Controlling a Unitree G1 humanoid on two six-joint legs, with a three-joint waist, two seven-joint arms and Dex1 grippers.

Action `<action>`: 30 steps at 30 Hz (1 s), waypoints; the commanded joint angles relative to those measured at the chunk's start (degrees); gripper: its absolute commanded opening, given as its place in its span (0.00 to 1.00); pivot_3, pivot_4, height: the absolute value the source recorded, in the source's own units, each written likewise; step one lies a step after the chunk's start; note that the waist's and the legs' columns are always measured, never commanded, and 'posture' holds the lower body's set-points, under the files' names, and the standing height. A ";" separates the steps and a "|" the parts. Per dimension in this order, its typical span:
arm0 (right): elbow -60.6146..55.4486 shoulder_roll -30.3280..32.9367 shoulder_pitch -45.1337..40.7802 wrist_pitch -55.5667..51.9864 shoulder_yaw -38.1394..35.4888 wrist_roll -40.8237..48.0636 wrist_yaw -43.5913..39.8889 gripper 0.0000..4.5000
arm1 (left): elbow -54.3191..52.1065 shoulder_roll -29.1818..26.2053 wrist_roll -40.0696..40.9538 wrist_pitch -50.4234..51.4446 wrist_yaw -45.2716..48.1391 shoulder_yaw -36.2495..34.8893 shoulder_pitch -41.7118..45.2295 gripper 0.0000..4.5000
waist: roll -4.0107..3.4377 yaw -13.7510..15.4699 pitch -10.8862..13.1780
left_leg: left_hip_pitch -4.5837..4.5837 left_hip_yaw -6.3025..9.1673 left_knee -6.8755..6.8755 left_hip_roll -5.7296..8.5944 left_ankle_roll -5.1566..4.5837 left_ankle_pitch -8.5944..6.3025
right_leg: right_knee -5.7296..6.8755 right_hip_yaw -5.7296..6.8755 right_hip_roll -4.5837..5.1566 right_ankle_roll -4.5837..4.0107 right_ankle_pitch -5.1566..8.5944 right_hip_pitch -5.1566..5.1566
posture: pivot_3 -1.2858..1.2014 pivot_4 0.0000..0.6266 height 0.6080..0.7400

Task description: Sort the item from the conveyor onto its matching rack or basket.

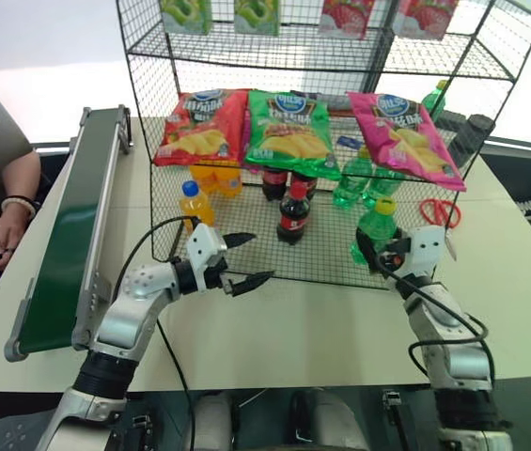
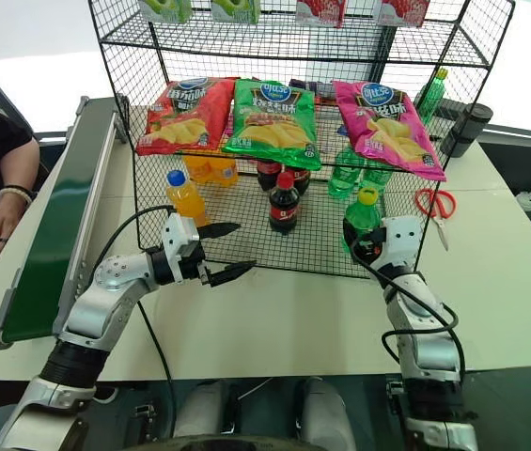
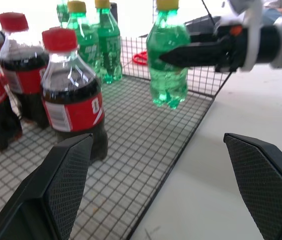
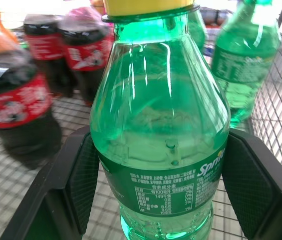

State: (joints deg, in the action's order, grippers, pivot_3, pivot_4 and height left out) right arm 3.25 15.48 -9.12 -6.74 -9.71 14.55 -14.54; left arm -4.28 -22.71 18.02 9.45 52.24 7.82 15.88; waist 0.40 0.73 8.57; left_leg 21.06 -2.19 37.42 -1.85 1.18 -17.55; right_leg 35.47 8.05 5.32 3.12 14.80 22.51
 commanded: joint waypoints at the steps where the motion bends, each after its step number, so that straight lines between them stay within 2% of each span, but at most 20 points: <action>1: 3.31 -0.16 -3.39 6.17 -1.48 -1.26 0.51 0.66 | -3.44 -0.13 0.95 -0.10 0.12 -0.15 -0.39 0.99 | -0.01 -0.08 0.00 | 0.00 -0.01 0.00 0.00 0.00 0.00 | 0.00 0.00 0.00 0.00 0.00 0.00 | 0.52 0.24 1.00; 7: 10.87 -0.56 -6.96 10.95 -1.65 -2.21 0.84 0.66 | -4.72 -0.45 0.96 0.80 0.75 0.68 -0.97 0.99 | -0.02 -0.26 0.00 | -0.28 -0.26 -0.05 -0.02 0.01 0.00 | 0.11 -0.16 0.01 0.00 0.00 -0.08 | 0.52 0.24 1.00; 16: 12.70 -1.07 -7.63 11.22 -1.69 -0.38 -1.56 0.66 | -4.36 -0.45 0.72 0.95 1.15 0.72 -0.44 0.99 | -0.02 -0.25 0.00 | -0.60 -0.54 -0.15 -0.12 0.00 0.00 | 0.23 -0.54 0.04 0.01 0.00 -0.13 | 0.52 0.24 1.00; 17: 12.37 -1.11 -7.33 11.08 -1.69 -0.22 -1.77 0.88 | -4.33 -0.40 0.71 0.97 1.15 0.74 -0.42 1.00 | -0.02 -0.25 0.00 | -0.60 -0.56 -0.15 -0.12 0.00 0.00 | 0.25 -0.56 0.04 0.01 0.00 -0.11 | 0.52 0.24 1.00; 18: 12.02 -1.15 -7.05 11.00 -1.69 -0.17 -1.86 0.95 | -4.35 -0.37 0.72 0.99 1.17 0.75 -0.43 1.00 | -0.02 -0.29 0.00 | -0.60 -0.58 -0.15 -0.12 0.00 0.00 | 0.27 -0.59 0.04 0.01 0.00 -0.10 | 0.52 0.24 1.00; 19: 11.51 -1.03 -6.68 10.96 -1.56 -0.39 -1.92 0.98 | -4.37 -0.34 0.72 1.04 1.18 0.77 -0.45 1.00 | -0.02 -0.32 0.00 | -0.64 -0.60 -0.15 -0.12 0.00 0.00 | 0.29 -0.61 0.04 0.01 0.00 -0.10 | 0.52 0.24 1.00; 30: -0.60 3.23 2.31 7.64 -0.67 -2.19 -4.32 0.98 | -5.00 -0.60 1.10 1.98 0.97 0.32 -0.92 1.00 | -0.02 0.03 0.00 | -0.65 -0.67 -0.16 -0.13 0.00 -0.01 | 0.34 -0.71 0.07 0.02 0.01 -0.05 | 0.52 0.24 1.00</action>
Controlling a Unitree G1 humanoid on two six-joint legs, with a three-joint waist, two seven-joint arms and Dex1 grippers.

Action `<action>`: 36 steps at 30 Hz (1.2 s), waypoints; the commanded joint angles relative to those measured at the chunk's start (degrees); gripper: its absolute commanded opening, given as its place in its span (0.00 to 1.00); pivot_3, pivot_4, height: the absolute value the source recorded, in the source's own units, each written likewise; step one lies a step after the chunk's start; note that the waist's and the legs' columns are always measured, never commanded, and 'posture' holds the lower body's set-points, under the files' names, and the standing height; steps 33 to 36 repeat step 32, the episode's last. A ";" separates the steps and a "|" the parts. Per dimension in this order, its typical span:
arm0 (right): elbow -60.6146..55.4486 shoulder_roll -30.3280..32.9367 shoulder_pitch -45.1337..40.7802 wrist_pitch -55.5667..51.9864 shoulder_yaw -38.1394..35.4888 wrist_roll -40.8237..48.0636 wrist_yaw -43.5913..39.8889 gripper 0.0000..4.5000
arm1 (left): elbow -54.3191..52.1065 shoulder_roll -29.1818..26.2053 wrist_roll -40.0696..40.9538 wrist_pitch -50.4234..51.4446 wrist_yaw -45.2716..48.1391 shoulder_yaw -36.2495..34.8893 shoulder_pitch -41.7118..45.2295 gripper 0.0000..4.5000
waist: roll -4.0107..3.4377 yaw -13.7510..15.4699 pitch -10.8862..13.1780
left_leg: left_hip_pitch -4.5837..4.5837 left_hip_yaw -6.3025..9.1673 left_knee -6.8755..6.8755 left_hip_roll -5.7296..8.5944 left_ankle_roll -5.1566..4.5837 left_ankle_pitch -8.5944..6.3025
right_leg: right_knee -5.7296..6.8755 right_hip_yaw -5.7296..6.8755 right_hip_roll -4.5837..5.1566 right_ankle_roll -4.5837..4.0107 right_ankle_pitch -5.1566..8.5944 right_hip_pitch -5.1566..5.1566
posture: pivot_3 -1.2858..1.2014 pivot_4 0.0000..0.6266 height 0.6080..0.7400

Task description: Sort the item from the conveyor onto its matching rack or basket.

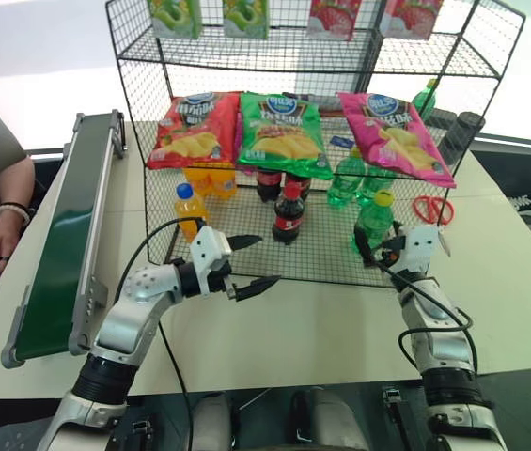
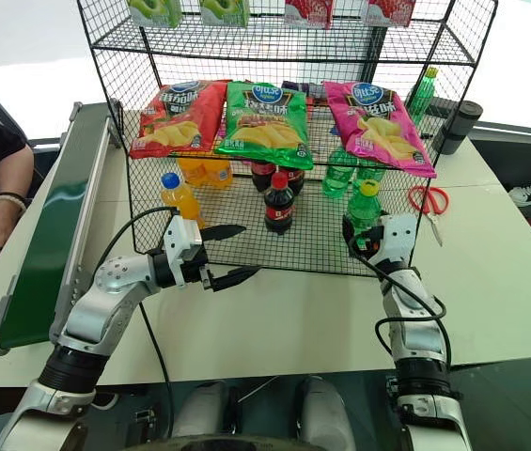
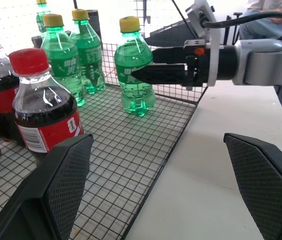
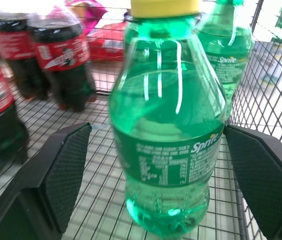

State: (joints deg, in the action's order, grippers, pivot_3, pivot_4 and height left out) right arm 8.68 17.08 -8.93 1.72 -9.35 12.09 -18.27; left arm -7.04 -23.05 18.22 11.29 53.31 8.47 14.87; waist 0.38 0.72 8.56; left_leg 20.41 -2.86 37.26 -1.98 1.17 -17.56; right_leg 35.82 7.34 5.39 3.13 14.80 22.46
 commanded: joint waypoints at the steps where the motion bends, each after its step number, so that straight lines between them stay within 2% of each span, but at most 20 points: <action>1: -7.61 2.10 3.43 -1.64 -1.34 0.40 -0.73 0.98 | -2.28 -0.31 0.90 0.25 -0.14 -0.40 0.05 1.00 | 0.00 0.03 0.00 | 0.00 0.00 0.00 0.01 0.00 0.00 | 0.00 0.00 0.01 0.00 0.00 -0.01 | 0.52 0.24 1.00; 11: -31.67 10.27 19.68 -11.66 -4.26 6.84 -8.76 0.98 | 1.04 -2.36 -0.31 1.39 -1.58 -2.31 0.93 1.00 | 0.01 -0.04 -0.01 | -0.02 0.00 -0.03 0.03 -0.03 -0.02 | -0.07 -0.03 0.04 0.03 0.02 -0.02 | 0.52 0.24 1.00; 16: -39.67 13.67 28.13 -15.61 -12.47 12.24 -11.37 0.98 | 4.26 -6.04 -0.35 0.71 -1.36 -5.18 -0.20 1.00 | 0.05 0.06 -0.01 | -0.04 0.04 -0.08 0.00 -0.03 -0.03 | -0.08 -0.04 -0.06 0.02 0.03 0.01 | 0.52 0.24 1.00; 21: -41.32 15.29 35.57 -16.80 -19.34 15.66 -15.46 0.98 | 6.58 -9.64 -0.28 -0.84 -0.70 -8.46 -2.61 1.00 | 0.07 0.09 -0.03 | 0.02 0.03 -0.11 -0.01 -0.06 -0.05 | -0.28 -0.04 -0.04 0.03 0.03 -0.01 | 0.52 0.24 1.00; 25: -41.51 16.00 37.50 -16.82 -20.11 15.94 -17.39 0.98 | 7.37 -10.53 -0.23 -1.08 -0.58 -9.49 -3.57 1.00 | 0.08 0.09 -0.03 | 0.03 0.02 -0.11 -0.01 -0.07 -0.06 | -0.38 -0.04 -0.02 0.03 0.03 -0.02 | 0.52 0.24 1.00; 36: -40.84 16.40 36.28 -17.12 -19.59 15.29 -17.96 0.98 | 6.45 -10.48 0.36 -1.54 -0.59 -10.06 -5.75 1.00 | 0.08 0.09 -0.03 | 0.05 0.01 -0.14 -0.01 -0.07 -0.06 | -0.39 -0.06 -0.01 0.03 0.03 0.00 | 0.52 0.24 1.00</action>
